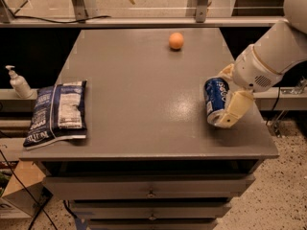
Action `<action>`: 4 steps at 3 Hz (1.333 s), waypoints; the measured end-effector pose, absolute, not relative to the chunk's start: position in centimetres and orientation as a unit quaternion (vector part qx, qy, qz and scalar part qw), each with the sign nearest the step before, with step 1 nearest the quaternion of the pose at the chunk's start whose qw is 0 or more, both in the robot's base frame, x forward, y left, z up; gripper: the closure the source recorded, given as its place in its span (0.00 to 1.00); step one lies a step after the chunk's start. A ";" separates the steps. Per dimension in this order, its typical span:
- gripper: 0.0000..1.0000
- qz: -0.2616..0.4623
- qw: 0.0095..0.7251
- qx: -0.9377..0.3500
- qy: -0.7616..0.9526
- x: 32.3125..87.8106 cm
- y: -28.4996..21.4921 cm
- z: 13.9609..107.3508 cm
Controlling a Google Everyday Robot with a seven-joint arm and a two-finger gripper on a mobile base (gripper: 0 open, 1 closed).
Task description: Move pepsi can near blue chip bag
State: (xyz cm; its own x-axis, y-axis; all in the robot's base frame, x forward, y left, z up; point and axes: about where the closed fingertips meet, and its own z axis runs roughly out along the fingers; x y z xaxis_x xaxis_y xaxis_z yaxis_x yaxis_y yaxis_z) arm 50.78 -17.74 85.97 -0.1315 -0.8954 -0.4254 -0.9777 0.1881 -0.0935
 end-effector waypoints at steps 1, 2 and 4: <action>1.00 0.108 0.198 -0.629 0.744 50.9 -17.5 85.9; 1.00 0.131 0.221 -0.639 0.725 51.7 -14.9 85.8; 1.00 0.220 0.272 -0.694 0.630 53.8 -3.8 85.7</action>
Offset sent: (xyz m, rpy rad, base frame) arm 0.0254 0.0764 -0.0004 0.1999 -0.0363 0.1259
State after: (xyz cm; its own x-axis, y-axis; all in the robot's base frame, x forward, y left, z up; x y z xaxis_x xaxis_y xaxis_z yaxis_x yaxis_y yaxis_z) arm 53.84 -3.77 85.74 0.1100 -0.7537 -0.6480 -0.9932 -0.0590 -0.1001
